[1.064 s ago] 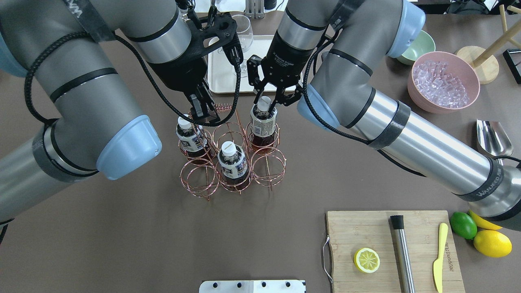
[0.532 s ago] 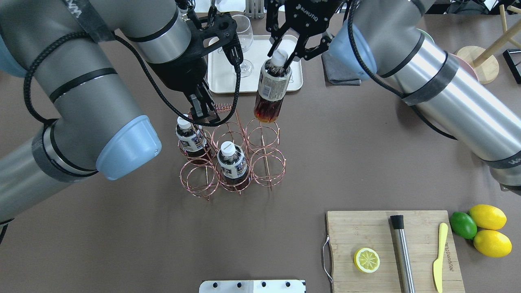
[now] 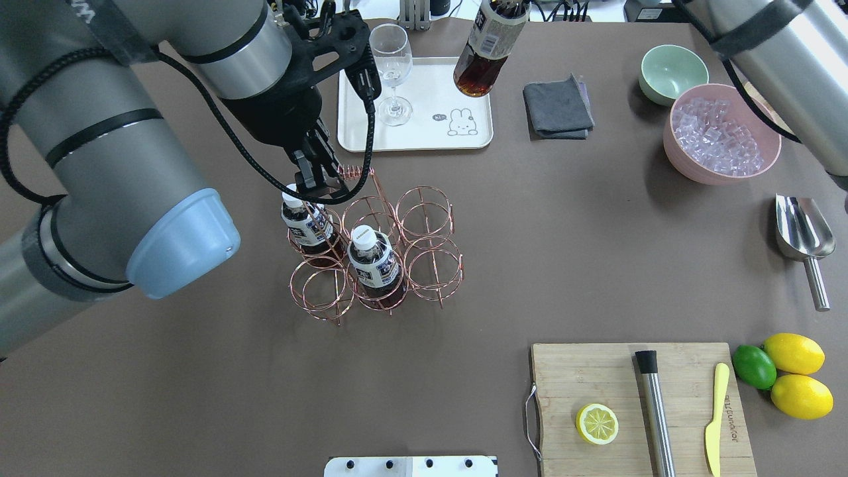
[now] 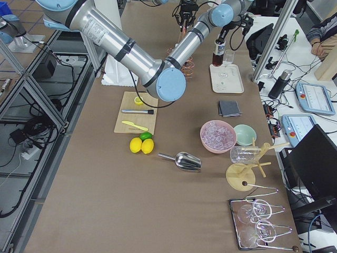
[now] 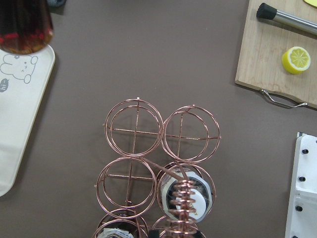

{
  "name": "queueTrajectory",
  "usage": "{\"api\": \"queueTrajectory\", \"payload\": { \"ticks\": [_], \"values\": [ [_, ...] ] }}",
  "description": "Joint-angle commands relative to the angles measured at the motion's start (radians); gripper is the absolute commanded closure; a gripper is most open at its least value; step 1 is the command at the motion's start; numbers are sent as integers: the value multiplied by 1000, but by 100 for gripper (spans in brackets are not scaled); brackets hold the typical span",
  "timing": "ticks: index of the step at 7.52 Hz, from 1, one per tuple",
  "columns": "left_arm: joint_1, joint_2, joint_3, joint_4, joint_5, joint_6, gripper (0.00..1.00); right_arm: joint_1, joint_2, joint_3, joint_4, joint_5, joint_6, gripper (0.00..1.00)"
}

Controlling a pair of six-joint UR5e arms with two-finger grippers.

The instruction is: Take tea from basket to plate

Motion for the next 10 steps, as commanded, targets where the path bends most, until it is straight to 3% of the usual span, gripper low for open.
{"api": "queueTrajectory", "payload": {
  "ticks": [1, 3, 5, 6, 9, 10],
  "values": [
    [-64, 63, -76, 5, -5, 1, 100, 3, 117, -298, 11, -16, -256, 100],
    [-151, 82, -128, 84, -63, 6, 100, -43, 149, -465, 77, -69, -385, 100],
    [-210, 88, -179, 174, -74, 15, 100, -117, 186, -556, 183, -196, -392, 100],
    [-247, 114, -220, 262, -74, 26, 100, -125, 247, -628, 186, -203, -392, 100],
    [-426, 142, -245, 552, -69, 430, 100, -146, 274, -736, 298, -263, -422, 100],
    [-470, 166, -237, 571, -62, 527, 100, -148, 277, -756, 327, -266, -422, 100]
  ]
}}
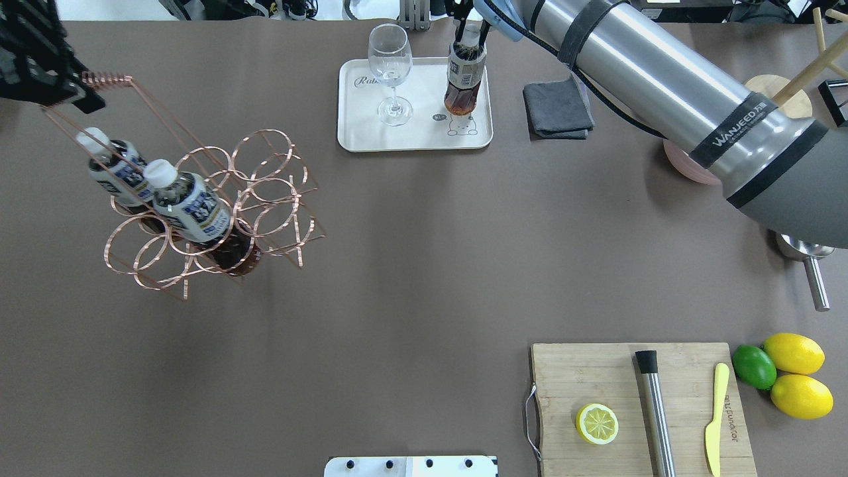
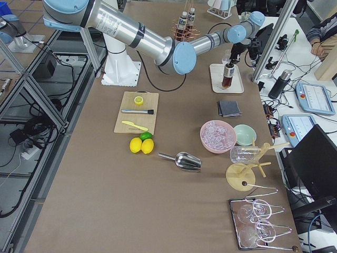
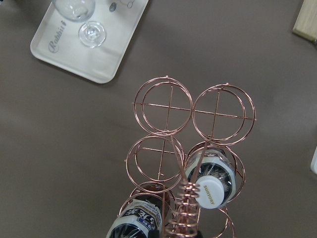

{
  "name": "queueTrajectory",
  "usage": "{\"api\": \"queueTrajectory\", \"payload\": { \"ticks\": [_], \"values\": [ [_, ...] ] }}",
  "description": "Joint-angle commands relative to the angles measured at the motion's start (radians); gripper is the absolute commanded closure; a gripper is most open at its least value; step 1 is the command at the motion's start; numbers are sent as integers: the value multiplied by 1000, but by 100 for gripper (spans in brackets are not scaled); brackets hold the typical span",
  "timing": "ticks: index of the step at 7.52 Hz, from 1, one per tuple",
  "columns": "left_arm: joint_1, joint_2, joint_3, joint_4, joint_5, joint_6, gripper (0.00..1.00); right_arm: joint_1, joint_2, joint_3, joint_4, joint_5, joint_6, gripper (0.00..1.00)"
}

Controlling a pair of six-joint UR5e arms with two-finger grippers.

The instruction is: Take tea from basket to plate

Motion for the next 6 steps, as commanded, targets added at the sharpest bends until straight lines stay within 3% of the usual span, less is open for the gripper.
{"api": "queueTrajectory", "payload": {
  "ticks": [1, 2, 3, 4, 5, 6],
  "values": [
    [-129, 101, 4, 102, 13, 295, 100, -10, 12, -52, 68, -17, -3, 100],
    [-145, 135, 24, 102, 14, 384, 100, -18, 32, -52, 62, -17, 3, 100],
    [-163, 136, 68, 101, 86, 444, 100, -21, 35, -54, 60, -17, 4, 100],
    [-168, 136, 93, 98, 111, 464, 100, -22, 35, -54, 60, -17, 4, 55],
    [-168, 133, 107, 96, 152, 462, 100, -24, 35, -54, 59, -18, -2, 1],
    [-168, 127, 140, 50, 194, 457, 100, -13, 44, -52, 45, -12, -12, 0]
  ]
}}
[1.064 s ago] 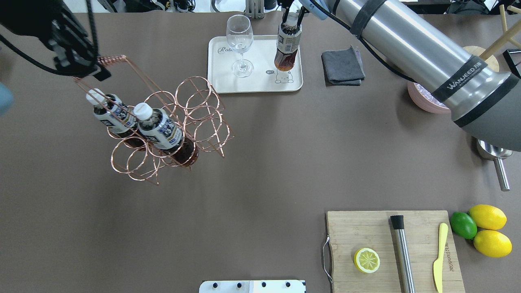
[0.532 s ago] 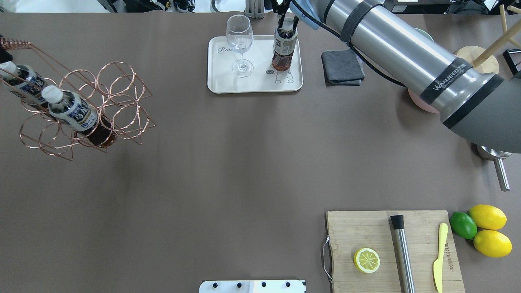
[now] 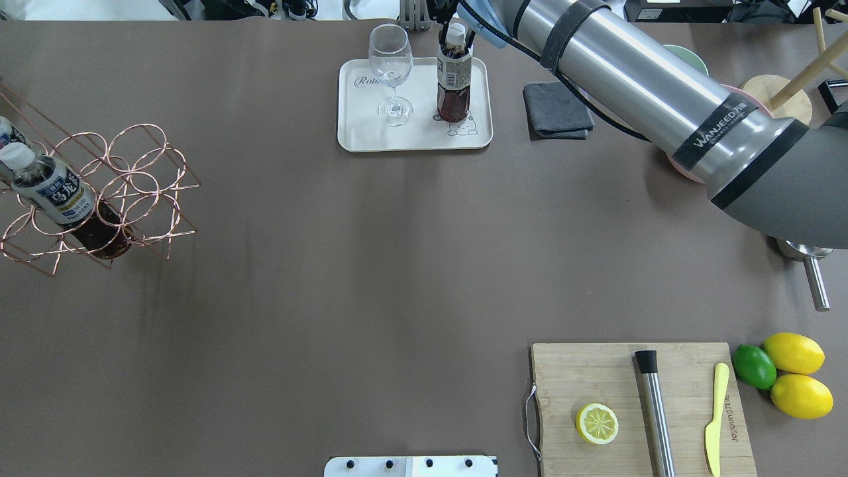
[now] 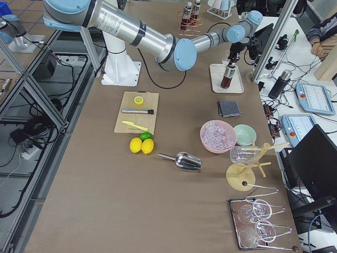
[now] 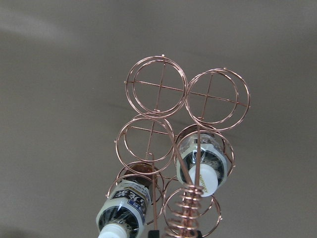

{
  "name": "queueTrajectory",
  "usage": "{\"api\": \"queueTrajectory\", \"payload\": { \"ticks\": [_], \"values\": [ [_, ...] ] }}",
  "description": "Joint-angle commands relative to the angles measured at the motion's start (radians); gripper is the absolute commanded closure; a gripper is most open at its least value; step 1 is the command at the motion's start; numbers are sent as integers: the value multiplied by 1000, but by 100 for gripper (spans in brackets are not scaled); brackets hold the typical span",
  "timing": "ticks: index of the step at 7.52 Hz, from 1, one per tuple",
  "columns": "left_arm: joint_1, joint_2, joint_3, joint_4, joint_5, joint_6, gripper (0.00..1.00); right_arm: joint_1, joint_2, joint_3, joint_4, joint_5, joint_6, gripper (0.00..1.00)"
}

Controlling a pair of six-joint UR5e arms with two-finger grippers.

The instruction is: Take tea from basket to plate

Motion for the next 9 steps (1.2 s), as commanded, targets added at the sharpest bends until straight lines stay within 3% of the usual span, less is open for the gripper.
{"api": "queueTrajectory", "payload": {
  "ticks": [1, 3, 4, 7, 9],
  "values": [
    [-11, -2, 83, -122, 81, 0, 100, 28, 34, 9, -84, 19, -63, 0],
    [-24, 2, 198, -298, 119, 0, 100, 81, 3, 109, -288, 22, -252, 0],
    [-25, 3, 238, -339, 133, -30, 100, 101, -73, 242, -383, 13, -328, 0],
    [-39, 3, 402, -579, 145, -80, 100, 202, -379, 571, -448, 13, -429, 0],
    [-39, 5, 461, -672, 148, -81, 100, 257, -685, 829, -456, 25, -430, 0]
  ]
}}
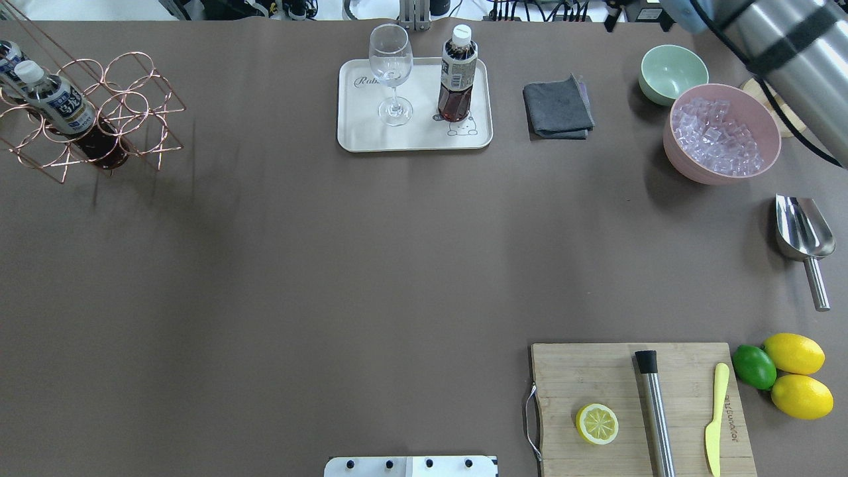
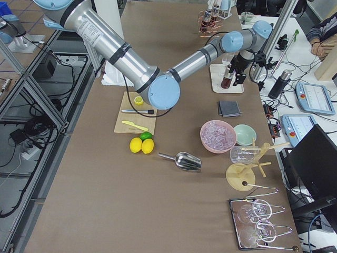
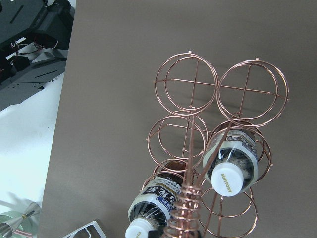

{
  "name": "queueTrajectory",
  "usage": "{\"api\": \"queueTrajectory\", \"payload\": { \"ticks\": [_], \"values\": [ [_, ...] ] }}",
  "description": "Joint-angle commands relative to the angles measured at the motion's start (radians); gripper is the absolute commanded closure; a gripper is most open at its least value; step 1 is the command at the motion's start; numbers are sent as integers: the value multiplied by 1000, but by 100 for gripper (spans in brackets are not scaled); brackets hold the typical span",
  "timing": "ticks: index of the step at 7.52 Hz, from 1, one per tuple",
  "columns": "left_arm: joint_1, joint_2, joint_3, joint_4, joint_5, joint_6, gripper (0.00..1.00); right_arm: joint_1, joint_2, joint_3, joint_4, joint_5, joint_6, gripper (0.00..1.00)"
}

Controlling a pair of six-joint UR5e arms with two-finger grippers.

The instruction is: Take tea from basket to plate

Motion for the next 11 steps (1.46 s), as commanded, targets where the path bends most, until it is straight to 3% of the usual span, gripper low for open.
{"api": "queueTrajectory", "payload": {
  "ticks": [1, 2, 3, 5, 7, 8, 9, 11],
  "values": [
    [1, -2, 78, -89, 14, -7, 100, 68, -395, 378, -21, 3, -5, 0],
    [1, -2, 117, -132, 15, -12, 100, 88, -543, 484, -49, 2, -6, 0],
    [1, -2, 172, -225, 15, -14, 100, 135, -672, 511, -46, -1, -11, 0],
    [1, -8, 205, -251, 14, -14, 100, 253, -770, 488, -49, -94, -160, 0],
    [1, -8, 200, -252, 14, -12, 100, 383, -821, 462, -52, -92, -216, 0],
    [2, -8, 195, -251, 14, -11, 26, 398, -859, 499, -40, -98, -225, 0],
    [1, 0, 183, -254, 12, -15, 2, 396, -879, 525, -56, -116, -227, 0],
    [-1, 12, 150, -252, 2, -93, 2, 399, -892, 542, -43, -118, -228, 0]
  ]
}}
